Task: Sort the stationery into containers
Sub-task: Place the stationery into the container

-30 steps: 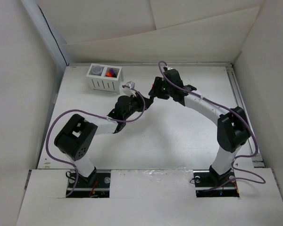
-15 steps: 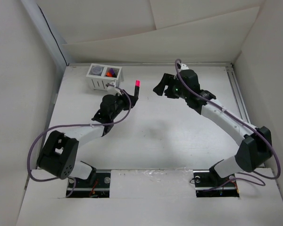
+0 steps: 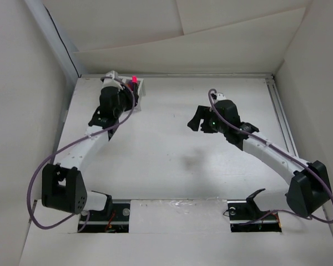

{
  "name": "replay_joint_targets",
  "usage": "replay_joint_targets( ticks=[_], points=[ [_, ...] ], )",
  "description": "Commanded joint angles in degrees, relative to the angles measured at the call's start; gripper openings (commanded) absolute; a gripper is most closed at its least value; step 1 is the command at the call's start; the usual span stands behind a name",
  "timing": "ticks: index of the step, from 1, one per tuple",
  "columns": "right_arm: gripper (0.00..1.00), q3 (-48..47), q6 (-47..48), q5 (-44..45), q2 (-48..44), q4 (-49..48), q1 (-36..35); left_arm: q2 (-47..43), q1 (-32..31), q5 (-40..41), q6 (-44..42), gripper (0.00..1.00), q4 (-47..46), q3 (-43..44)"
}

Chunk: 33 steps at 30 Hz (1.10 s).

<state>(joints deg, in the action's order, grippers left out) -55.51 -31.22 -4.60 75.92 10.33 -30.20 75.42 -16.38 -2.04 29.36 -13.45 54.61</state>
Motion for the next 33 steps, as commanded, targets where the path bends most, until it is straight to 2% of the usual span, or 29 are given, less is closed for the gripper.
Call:
replay_joint_targets(
  ticks=[1, 3, 7, 8, 9, 10, 13, 17, 25, 28, 31, 33],
  points=[
    [0.77, 0.4, 1.9, -1.2, -3.9, -2.9, -0.7, 5.3, 3.0, -4.1, 0.0, 0.0, 10.0, 9.9],
    [0.77, 1.6, 1.9, -1.2, -4.6, -3.6, -1.4, 7.8, 3.0, -4.7, -0.5, 0.0, 16.7, 16.6],
    [0.77, 3.0, 1.3, -1.7, -6.5, -5.4, -2.7, 12.7, 7.1, -15.5, 0.3, 0.0, 22.4, 23.5],
    [0.78, 3.6, 1.3, -2.3, -6.5, -6.2, -2.7, 15.1, 7.8, -15.5, -0.3, 0.0, 24.3, 25.7],
    [0.78, 4.2, 0.8, -2.3, -7.2, -6.7, -3.3, 16.4, 7.9, -15.5, -1.1, 0.0, 30.0, 28.3],
    [0.78, 4.2, 0.8, -3.0, -7.2, -6.7, -3.3, 17.6, 7.9, -14.1, -1.9, 0.0, 32.1, 33.1],
    [0.78, 4.8, 0.2, -3.8, -7.2, -7.4, -3.8, 21.3, 8.7, -12.6, -3.1, 0.0, 38.0, 38.4],
    [0.78, 5.3, 0.2, -3.9, -7.8, -8.0, -4.3, 25.5, 12.3, -18.4, -3.1, 0.0, 43.6, 45.8],
    [0.78, 6.4, -0.3, -3.9, -9.7, -8.0, -4.3, 34.3, 12.3, -7.6, -7.7, 0.0, 60.0, 61.6],
    [0.78, 6.4, -0.3, -3.9, -10.2, -8.0, -4.3, 38.1, 12.3, -7.5, -9.6, 0.0, 66.5, 71.0],
    [0.78, 6.4, -0.3, -3.9, -10.2, -8.0, -4.3, 42.7, 12.3, -7.5, -9.6, 0.0, 70.0, 76.6],
    [0.78, 6.4, -0.3, -3.9, -10.2, -8.0, -4.3, 43.2, 12.3, -7.5, -10.1, 0.0, 70.0, 77.2]
  ],
)
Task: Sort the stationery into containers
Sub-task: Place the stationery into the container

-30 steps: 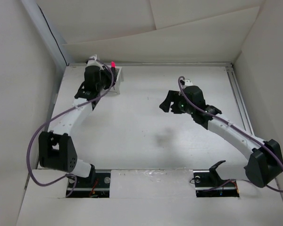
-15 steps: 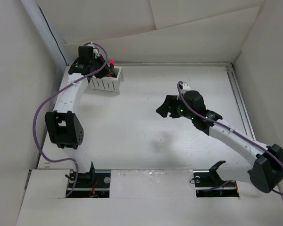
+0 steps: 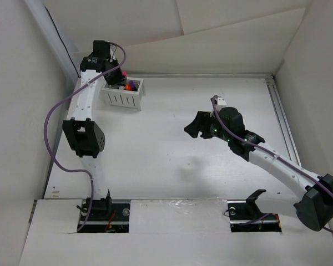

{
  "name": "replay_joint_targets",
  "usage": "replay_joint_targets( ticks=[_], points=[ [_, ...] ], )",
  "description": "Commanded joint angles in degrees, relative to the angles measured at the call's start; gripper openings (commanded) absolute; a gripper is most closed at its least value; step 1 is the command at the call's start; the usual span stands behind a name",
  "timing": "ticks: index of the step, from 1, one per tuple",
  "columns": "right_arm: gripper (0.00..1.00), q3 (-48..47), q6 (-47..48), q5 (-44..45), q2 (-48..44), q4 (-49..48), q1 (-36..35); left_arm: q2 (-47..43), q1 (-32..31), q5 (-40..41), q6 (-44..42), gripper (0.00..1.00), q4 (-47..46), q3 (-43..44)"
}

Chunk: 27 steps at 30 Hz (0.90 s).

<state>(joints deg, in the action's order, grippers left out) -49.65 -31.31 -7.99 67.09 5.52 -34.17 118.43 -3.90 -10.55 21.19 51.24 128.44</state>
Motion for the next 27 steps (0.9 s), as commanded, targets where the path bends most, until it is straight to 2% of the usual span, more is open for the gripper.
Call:
replay_joint_targets(
  ticks=[1, 13, 20, 27],
  points=[
    [0.78, 0.5, -0.2, -0.5, -1.3, -3.2, -0.9, 1.1, -0.1, 1.0, -1.9, 0.0, 5.8, 4.1],
    [0.78, 0.5, -0.2, -0.5, -0.8, -3.8, -1.4, 4.5, -0.1, 1.2, -3.0, 0.0, 7.1, 5.3],
    [0.78, 0.5, -0.2, -0.5, -0.8, -3.8, -1.4, 5.6, -0.1, -1.3, -3.0, 0.0, 6.1, 5.3],
    [0.79, 0.5, -0.2, -0.5, -0.8, -3.8, -1.4, 6.7, -0.1, -2.7, -3.0, 0.06, 5.0, 6.9]
  ],
)
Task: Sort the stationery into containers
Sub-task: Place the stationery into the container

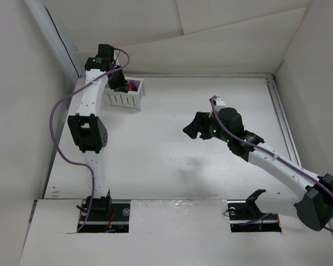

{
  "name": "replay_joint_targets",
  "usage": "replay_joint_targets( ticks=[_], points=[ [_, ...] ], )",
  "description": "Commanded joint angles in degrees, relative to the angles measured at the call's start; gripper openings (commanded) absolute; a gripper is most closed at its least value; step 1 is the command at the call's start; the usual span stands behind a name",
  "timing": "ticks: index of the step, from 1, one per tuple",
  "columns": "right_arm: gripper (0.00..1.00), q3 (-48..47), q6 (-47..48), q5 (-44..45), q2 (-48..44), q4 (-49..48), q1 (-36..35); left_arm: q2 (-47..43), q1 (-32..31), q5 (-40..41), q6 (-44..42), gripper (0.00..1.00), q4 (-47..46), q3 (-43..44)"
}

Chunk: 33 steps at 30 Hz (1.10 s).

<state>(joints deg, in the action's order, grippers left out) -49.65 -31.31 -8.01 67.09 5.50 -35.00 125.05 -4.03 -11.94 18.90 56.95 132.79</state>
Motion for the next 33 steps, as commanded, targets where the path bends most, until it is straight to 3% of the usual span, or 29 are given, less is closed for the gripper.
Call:
replay_joint_targets(
  ticks=[1, 10, 15, 19, 22, 26, 29, 31, 32, 33],
  points=[
    [0.79, 0.5, -0.2, -0.5, -0.8, -3.7, -0.6, 0.1, 0.0, -1.3, -0.7, 0.08, -0.7, 2.6],
    [0.79, 0.5, -0.2, -0.5, -0.8, -3.7, -0.6, 1.3, 0.0, -2.5, 1.1, 0.18, -4.5, 3.2],
    [0.79, 0.5, -0.2, -0.5, -0.8, -3.7, -0.6, -1.6, 0.0, -4.6, 2.3, 0.33, -9.4, -0.2],
    [0.79, 0.5, -0.2, -0.5, -0.8, -4.3, -0.6, -3.2, -0.5, -4.6, 2.3, 0.4, -10.4, -1.3],
    [0.79, 0.5, -0.2, -0.5, -0.8, -4.3, -0.6, -6.3, -1.1, -3.4, 2.3, 0.4, -12.5, -1.3],
    [0.79, 0.5, -0.2, -0.5, -0.3, -4.3, -0.6, -15.6, -2.1, 0.3, 3.4, 0.23, -21.9, -7.2],
    [0.68, 0.5, -0.2, -0.5, 0.2, -4.3, -0.6, -28.9, -2.1, 0.9, 4.7, 0.18, -32.7, -21.1],
    [0.39, 0.5, 0.3, -0.5, 0.2, -4.3, -0.6, -35.5, -2.1, 2.5, 5.9, 0.23, -42.3, -31.9],
    [0.31, 0.5, 0.8, 0.1, 0.2, -4.3, -0.6, -41.2, -2.1, 2.5, 6.8, 0.29, -44.4, -34.9],
    [0.29, 0.5, 0.8, 0.1, 0.2, -4.3, -1.2, -44.0, -2.1, 3.1, 6.9, 0.92, -48.1, -37.9]
  ],
)
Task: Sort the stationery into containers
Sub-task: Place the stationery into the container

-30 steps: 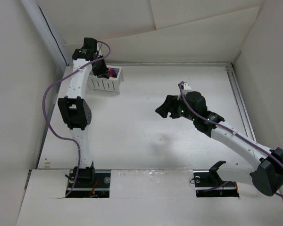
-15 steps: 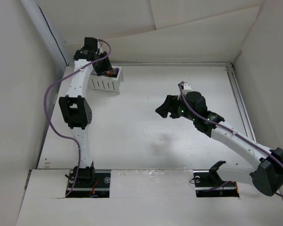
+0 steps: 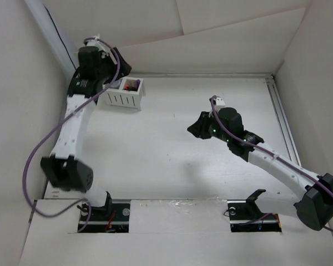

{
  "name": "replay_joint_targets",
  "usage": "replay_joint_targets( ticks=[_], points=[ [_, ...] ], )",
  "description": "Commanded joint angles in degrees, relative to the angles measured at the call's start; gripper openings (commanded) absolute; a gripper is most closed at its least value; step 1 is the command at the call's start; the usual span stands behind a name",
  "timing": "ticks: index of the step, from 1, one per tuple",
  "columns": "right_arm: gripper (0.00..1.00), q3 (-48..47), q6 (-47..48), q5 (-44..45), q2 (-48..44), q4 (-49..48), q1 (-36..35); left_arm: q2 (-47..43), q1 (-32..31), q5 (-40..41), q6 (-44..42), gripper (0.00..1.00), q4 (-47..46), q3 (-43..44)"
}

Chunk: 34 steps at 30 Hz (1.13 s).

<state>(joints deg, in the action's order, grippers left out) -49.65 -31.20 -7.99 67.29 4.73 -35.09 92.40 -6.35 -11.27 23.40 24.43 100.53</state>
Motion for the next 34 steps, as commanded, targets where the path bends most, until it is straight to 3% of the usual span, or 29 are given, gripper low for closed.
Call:
replay_joint_targets(
  ticks=[1, 3, 4, 5, 6, 7, 10, 15, 20, 26, 34],
  points=[
    [0.29, 0.5, 0.7, 0.8, 0.0, -3.5, -1.1, -13.8, 0.2, 2.4, 2.9, 1.0, -17.2, -11.9],
    [0.36, 0.5, 0.7, 2.6, 0.0, -3.5, -1.6, -21.6, 0.2, 2.4, 3.5, 1.0, -20.4, -18.9],
    [0.85, 0.5, 0.7, 3.7, -0.7, -3.5, -1.6, -24.3, 0.2, 2.4, 3.5, 1.0, -23.5, -26.5],
    [1.0, 0.5, 1.2, 5.4, -0.7, -3.5, -1.6, -27.0, 0.2, 4.0, 3.5, 1.0, -24.5, -30.1],
    [1.0, 1.0, 1.2, 6.5, -1.4, -3.5, -2.2, -32.4, 0.2, 4.1, 3.5, 1.0, -26.1, -36.7],
    [1.0, 1.0, 1.2, 7.5, -1.9, -3.5, -2.2, -35.0, 0.2, 4.7, 3.5, 1.0, -26.1, -36.7],
    [1.0, 1.0, 2.5, 9.6, -1.9, -3.5, -2.7, -44.4, -0.3, 4.5, 2.0, 1.0, -26.1, -49.8],
    [1.0, 0.5, 3.8, 13.5, -1.4, -2.8, -3.4, -54.9, -0.3, 1.5, 2.7, 1.0, -25.2, -59.4],
    [1.0, -4.1, 4.4, 17.1, 0.2, 3.1, -4.5, -62.5, -0.3, -4.1, 4.6, 1.0, -26.4, -64.9],
    [1.0, -4.7, 3.9, 18.9, -2.5, 3.6, -6.5, -66.8, -0.3, -7.4, 6.2, 1.0, -29.3, -68.9],
    [1.0, -5.3, 3.3, 21.6, -2.4, 4.8, -8.9, -69.5, -0.3, -5.0, 6.7, 1.0, -31.5, -70.7]
  ],
)
